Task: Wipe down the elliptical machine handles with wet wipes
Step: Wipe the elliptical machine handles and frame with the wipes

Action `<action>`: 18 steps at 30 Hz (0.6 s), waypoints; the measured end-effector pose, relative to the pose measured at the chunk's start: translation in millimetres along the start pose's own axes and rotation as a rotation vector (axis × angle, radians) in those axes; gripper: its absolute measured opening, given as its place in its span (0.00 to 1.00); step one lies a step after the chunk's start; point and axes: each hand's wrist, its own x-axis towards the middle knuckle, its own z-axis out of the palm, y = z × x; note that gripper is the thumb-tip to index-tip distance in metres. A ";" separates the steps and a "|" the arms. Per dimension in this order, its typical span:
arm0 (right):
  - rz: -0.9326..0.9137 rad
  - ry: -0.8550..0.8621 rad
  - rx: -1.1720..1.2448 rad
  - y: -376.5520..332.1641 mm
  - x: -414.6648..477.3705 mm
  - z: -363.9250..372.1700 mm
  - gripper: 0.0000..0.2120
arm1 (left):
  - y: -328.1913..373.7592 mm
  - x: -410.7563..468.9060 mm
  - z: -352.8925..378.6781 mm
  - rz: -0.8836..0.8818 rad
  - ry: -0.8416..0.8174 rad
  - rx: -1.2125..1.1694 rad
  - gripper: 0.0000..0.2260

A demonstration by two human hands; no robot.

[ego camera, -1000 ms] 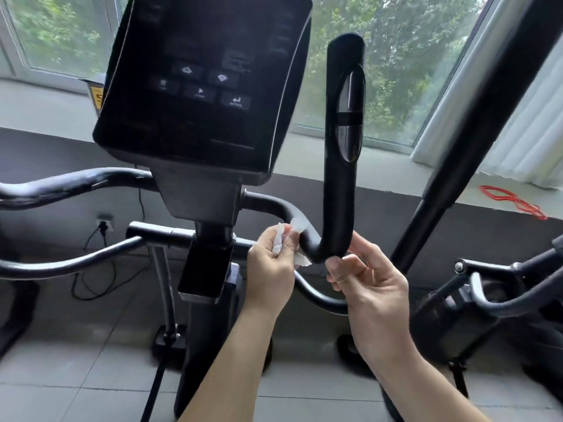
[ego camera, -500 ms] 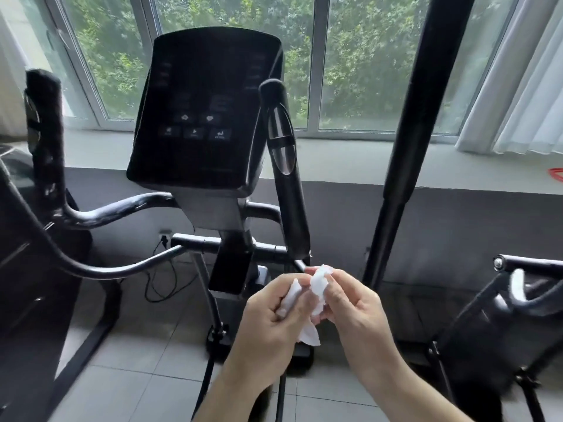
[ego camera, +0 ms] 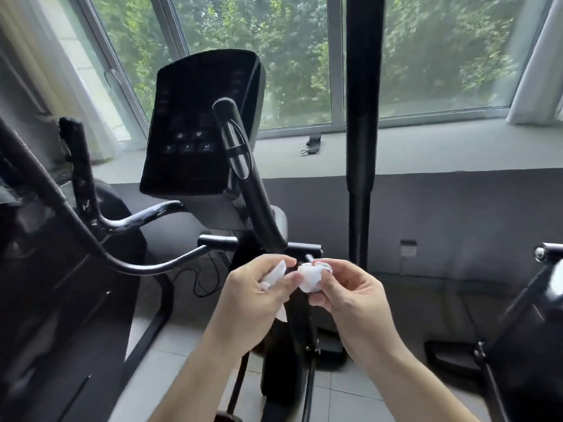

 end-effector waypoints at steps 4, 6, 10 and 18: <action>-0.011 0.041 0.050 -5.9 8.9 -7.4 0.04 | 2.8 18.7 0.6 -0.226 0.438 -0.001 0.16; -0.016 0.038 0.049 -12.3 12.9 -12.3 0.06 | 5.8 31.8 3.9 -0.261 0.492 -0.009 0.16; -0.034 0.048 0.007 -29.1 14.2 -27.0 0.05 | 14.2 46.0 19.4 -0.249 0.515 0.076 0.19; -0.027 0.044 -0.024 -40.5 11.0 -35.7 0.10 | 22.4 54.7 10.6 -0.330 0.477 0.153 0.19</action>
